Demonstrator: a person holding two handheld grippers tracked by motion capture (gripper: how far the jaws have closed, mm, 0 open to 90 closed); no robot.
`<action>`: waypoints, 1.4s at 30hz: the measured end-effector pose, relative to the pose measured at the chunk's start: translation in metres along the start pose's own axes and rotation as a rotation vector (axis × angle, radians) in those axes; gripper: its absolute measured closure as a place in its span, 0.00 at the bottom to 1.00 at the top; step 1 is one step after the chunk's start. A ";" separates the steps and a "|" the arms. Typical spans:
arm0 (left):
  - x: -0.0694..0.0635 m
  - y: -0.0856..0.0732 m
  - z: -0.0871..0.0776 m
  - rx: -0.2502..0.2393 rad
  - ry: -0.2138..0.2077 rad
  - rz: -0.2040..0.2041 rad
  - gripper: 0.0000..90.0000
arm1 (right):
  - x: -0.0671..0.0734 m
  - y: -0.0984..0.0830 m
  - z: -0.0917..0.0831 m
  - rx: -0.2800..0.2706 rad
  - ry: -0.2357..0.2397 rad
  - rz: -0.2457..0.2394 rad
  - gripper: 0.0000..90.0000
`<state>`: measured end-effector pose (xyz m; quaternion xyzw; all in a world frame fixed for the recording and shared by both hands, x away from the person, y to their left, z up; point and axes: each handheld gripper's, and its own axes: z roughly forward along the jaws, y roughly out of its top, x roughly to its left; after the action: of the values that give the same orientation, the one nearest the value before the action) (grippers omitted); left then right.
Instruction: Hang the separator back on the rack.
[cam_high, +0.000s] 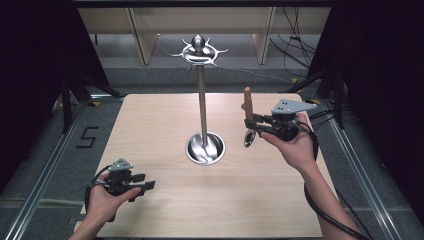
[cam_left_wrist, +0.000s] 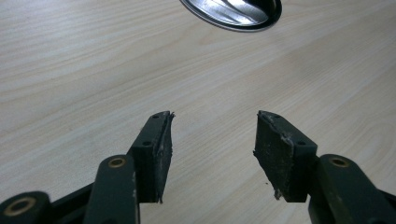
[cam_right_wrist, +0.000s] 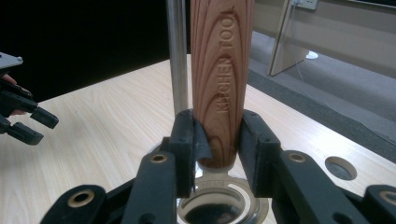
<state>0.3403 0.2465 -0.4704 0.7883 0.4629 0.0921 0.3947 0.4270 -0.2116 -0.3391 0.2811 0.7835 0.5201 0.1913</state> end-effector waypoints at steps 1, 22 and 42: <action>0.000 0.000 0.000 -0.001 0.003 -0.005 0.51 | 0.001 0.001 -0.001 0.021 0.007 0.013 0.77; 0.000 0.000 -0.001 -0.008 0.009 -0.009 0.50 | 0.002 0.010 0.004 0.019 0.008 -0.029 0.77; 0.000 0.001 -0.001 -0.018 -0.002 -0.012 0.50 | 0.004 0.020 0.007 0.016 0.012 -0.042 0.77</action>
<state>0.3407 0.2468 -0.4693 0.7818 0.4664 0.0931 0.4031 0.4332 -0.1978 -0.3233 0.2629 0.7945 0.5114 0.1953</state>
